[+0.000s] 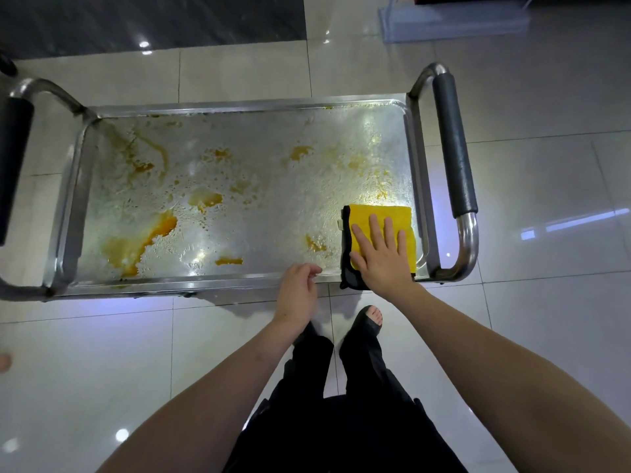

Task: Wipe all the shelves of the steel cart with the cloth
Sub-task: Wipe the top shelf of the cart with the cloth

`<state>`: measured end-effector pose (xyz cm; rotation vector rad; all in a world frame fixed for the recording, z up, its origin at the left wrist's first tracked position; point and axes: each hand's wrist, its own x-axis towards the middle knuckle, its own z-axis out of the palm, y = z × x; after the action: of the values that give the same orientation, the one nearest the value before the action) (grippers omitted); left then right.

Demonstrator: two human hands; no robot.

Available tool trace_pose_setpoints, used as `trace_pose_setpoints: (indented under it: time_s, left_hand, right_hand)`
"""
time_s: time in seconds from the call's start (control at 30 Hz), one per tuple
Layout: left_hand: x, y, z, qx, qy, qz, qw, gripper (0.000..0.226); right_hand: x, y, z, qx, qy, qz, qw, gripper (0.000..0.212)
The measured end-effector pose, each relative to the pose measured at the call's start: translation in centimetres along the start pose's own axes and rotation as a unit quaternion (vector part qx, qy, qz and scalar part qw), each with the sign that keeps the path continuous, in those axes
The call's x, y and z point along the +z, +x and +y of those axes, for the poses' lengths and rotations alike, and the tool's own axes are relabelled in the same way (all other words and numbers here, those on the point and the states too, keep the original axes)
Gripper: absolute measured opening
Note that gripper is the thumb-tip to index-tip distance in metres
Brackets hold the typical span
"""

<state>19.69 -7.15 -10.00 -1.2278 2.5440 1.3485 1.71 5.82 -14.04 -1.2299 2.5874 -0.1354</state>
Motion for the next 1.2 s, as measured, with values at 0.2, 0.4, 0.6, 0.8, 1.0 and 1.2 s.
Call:
trace_pose_setpoints:
  time_s: [0.2, 0.4, 0.6, 0.8, 1.0, 1.2]
  left_hand:
    - [-0.2, -1.0, -0.9, 0.028, 0.055, -0.006, 0.998, 0.034]
    - [0.6, -2.3, -0.3, 0.027, 0.123, -0.011, 0.992, 0.042]
    - [1.5, -2.6, 0.5, 0.002, 0.182, 0.028, 0.983, 0.045]
    - [1.8, -2.1, 0.4, -0.031, 0.214, 0.033, 0.976, 0.05]
    - [1.8, -1.8, 0.8, -0.034, 0.221, 0.02, 0.975, 0.05]
    - [1.5, -1.7, 1.4, -0.034, 0.22, 0.011, 0.975, 0.046]
  right_hand:
    - [0.6, 0.0, 0.1, 0.002, -0.014, 0.017, 1.0, 0.065]
    - [-0.1, 0.2, -0.4, 0.044, -0.005, 0.037, 0.998, 0.062]
    - [0.3, 0.6, 0.9, 0.022, -0.039, 0.025, 0.999, 0.066]
    - [-0.3, 1.5, 0.4, 0.037, -0.034, -0.007, 0.999, 0.068]
    - [-0.5, 2.1, 0.2, 0.05, -0.028, -0.024, 0.998, 0.073]
    - [-1.7, 2.4, 2.3, 0.106, 0.03, -0.023, 0.994, 0.072]
